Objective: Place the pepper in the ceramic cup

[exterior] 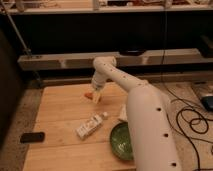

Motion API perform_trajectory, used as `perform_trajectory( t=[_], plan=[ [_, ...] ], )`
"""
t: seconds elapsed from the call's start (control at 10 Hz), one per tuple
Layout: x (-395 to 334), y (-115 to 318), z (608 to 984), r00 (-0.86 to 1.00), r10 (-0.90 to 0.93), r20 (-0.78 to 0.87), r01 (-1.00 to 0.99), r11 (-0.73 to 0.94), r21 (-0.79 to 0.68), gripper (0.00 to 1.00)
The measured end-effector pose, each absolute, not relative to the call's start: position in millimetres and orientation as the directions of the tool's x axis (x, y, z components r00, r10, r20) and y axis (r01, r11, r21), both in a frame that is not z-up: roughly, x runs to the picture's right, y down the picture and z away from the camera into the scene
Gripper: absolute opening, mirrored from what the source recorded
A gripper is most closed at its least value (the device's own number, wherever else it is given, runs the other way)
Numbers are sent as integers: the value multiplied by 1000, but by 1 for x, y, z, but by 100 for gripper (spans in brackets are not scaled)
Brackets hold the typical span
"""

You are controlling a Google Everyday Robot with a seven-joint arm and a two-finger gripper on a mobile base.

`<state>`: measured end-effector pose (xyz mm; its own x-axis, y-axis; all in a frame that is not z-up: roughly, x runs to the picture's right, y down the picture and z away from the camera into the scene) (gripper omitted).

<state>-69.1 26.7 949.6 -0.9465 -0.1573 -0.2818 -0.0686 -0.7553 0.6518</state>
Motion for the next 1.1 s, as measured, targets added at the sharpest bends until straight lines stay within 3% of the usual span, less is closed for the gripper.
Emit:
perform_trajectory(
  t=[0.5, 1.1],
  plan=[
    [-38, 25, 968, -943, -233, -240, 33, -778, 627, 80],
    [-45, 41, 989, -911, -280, -304, 8, -747, 665, 80]
  ],
)
